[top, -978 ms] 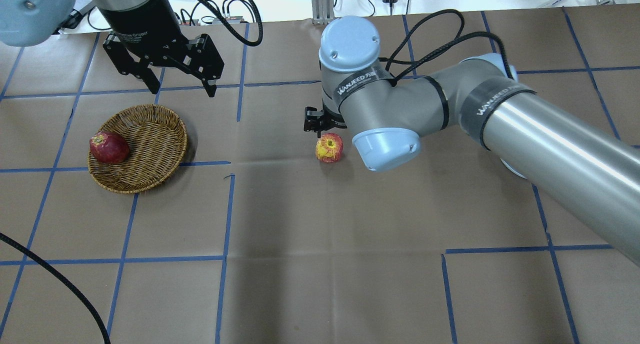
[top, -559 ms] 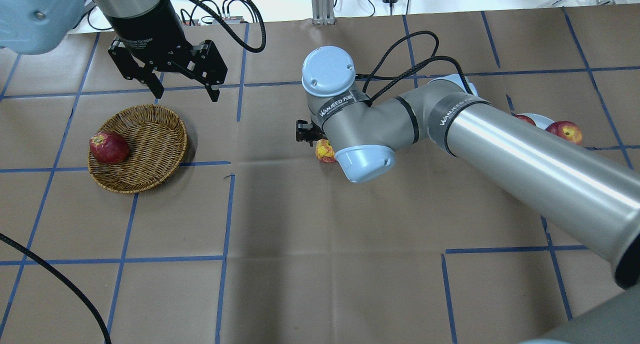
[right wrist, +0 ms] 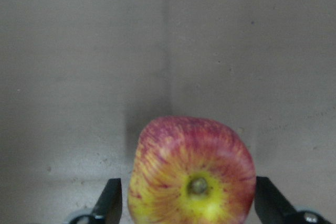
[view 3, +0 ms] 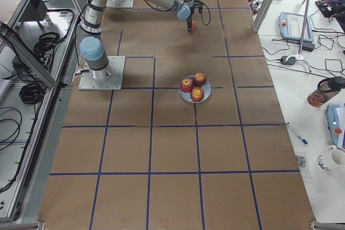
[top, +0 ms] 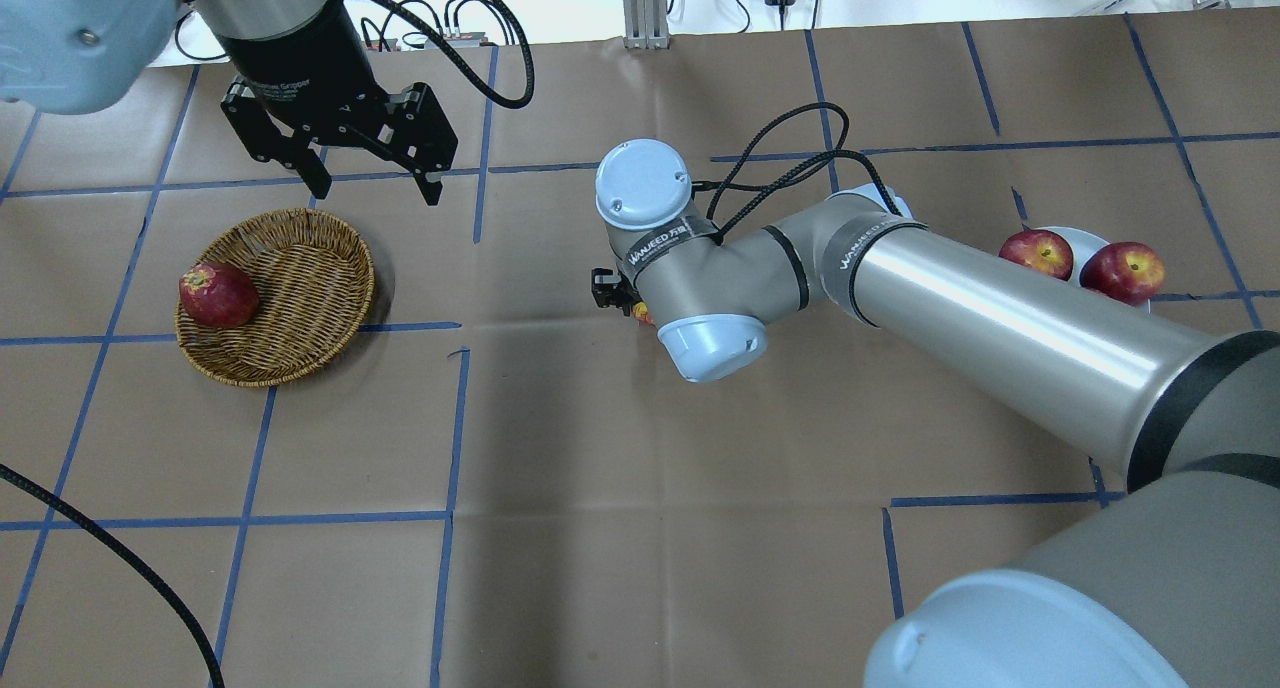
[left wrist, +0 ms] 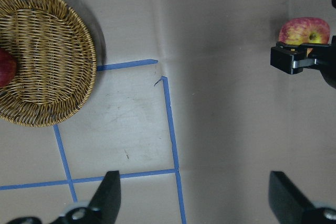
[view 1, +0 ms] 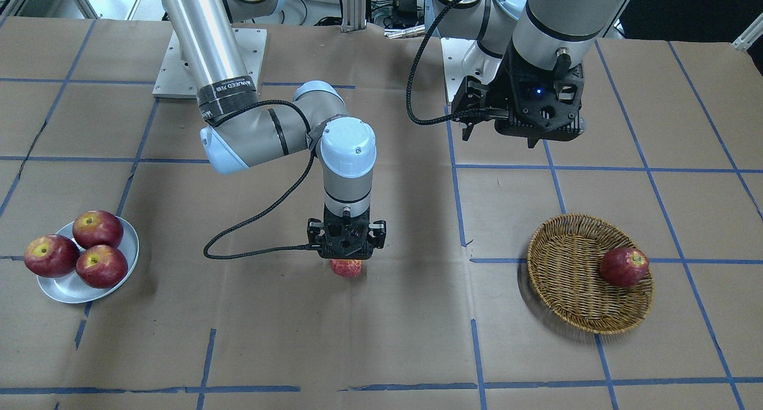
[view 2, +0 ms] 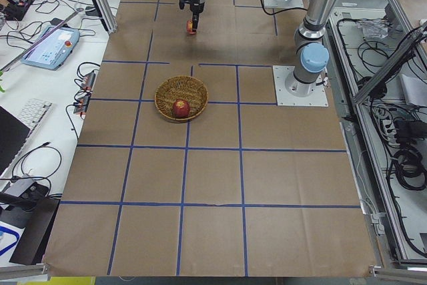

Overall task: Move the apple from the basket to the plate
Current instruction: 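Carry the apple with the right gripper over the white plate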

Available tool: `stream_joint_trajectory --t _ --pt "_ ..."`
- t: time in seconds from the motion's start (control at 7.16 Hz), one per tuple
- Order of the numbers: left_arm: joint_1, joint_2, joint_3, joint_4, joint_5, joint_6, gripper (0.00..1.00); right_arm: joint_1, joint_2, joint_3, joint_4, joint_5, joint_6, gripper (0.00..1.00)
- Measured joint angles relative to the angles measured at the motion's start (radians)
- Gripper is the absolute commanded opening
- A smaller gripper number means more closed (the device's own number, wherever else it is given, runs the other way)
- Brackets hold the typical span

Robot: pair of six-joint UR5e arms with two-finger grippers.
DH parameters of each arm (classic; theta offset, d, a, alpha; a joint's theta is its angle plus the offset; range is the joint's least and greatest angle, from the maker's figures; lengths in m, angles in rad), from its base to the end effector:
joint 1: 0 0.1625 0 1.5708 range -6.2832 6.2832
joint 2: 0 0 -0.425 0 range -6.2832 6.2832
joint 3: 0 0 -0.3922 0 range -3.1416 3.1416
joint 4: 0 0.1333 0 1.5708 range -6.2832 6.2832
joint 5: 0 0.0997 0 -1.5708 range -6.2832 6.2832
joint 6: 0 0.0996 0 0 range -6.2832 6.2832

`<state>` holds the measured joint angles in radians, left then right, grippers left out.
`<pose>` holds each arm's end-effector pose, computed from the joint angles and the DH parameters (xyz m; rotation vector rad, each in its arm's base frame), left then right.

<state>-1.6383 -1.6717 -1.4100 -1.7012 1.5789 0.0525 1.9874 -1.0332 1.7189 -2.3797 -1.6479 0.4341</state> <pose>-0.1677 -0.5166 0.5024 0.1882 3.1254 0.1103 0.3708 -0.5274 0.1929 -0.0347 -3.1140 0.2245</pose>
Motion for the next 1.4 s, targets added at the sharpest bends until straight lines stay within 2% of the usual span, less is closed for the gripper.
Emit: stream_joint_trajectory --t 0.28,0.56,0.98,1.4 --pt "0.000 0.001 -0.001 0.000 0.000 0.000 0.99 -0.016 -0.022 -0.016 0.015 -0.039 -0.020 0.55" --pt "0.000 0.001 -0.001 0.000 -0.002 0.000 0.99 -0.076 -0.110 -0.050 0.126 -0.074 -0.119 0.54" --pt "0.000 0.000 -0.003 0.000 -0.006 0.000 0.99 -0.303 -0.268 -0.045 0.295 -0.086 -0.436 0.54" --pt "0.000 -0.002 -0.002 0.000 -0.008 -0.001 0.99 -0.578 -0.336 0.005 0.315 -0.075 -0.810 0.54"
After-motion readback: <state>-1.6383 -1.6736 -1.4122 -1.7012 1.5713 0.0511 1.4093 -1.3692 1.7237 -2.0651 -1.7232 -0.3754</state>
